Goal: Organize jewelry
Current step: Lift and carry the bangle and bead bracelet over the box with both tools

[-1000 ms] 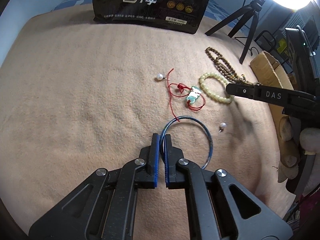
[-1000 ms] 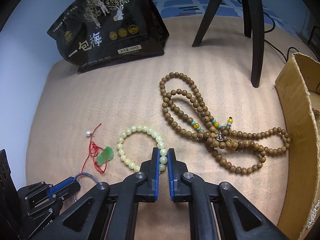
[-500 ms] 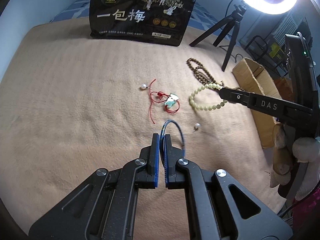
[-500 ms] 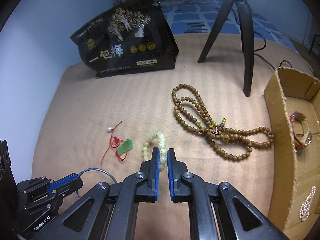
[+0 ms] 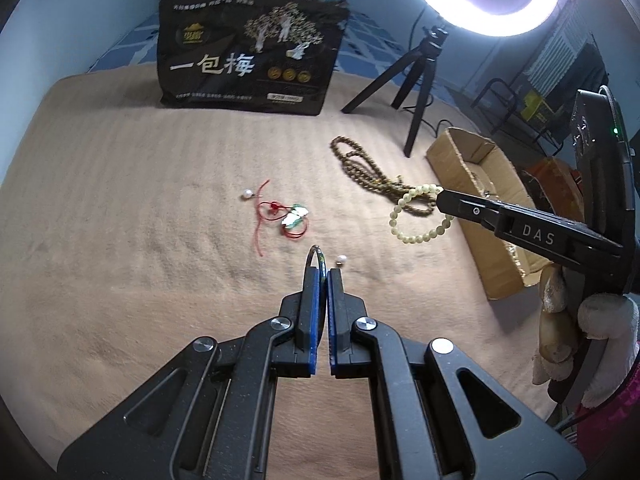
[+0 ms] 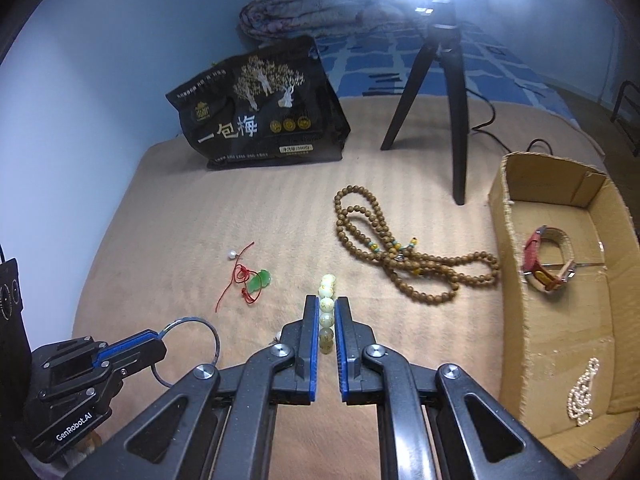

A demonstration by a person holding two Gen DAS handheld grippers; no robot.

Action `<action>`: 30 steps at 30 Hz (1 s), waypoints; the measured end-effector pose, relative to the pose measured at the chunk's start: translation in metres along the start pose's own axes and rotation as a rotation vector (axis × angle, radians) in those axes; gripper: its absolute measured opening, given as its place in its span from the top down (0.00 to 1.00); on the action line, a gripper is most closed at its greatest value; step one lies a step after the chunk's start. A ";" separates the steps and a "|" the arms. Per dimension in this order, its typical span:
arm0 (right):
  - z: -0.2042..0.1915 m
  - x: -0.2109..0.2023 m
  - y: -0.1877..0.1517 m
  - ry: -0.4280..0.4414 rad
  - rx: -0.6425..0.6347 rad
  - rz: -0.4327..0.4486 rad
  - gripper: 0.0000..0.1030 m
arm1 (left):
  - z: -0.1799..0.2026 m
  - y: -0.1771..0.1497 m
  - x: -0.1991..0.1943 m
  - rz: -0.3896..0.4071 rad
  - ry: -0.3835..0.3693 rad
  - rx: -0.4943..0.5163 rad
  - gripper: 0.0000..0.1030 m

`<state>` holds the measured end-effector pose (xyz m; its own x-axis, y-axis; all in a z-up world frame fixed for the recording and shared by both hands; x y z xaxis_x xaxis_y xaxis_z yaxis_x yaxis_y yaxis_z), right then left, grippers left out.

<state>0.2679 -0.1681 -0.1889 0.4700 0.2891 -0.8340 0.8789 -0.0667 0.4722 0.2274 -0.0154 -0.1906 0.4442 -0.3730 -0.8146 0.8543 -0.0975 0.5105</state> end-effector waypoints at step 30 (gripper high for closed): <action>0.114 -0.110 0.003 -0.095 0.105 0.177 0.95 | 0.154 0.034 -0.003 0.073 -0.189 0.118 0.99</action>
<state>0.2281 -0.3094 -0.1279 0.6191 0.1728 -0.7661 0.7831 -0.2091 0.5857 0.2141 -0.1595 -0.1286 0.4354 -0.5485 -0.7138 0.7795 -0.1671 0.6038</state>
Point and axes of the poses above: each gripper's, at about its wrist camera, not at the fingertips, and x roughly the way its jaws point, z to its right, y to its top, the point moved 8 cm from there along x, roughly the way its jaws point, and after that the axes turned 3 degrees about x, right-handed, at the moved point
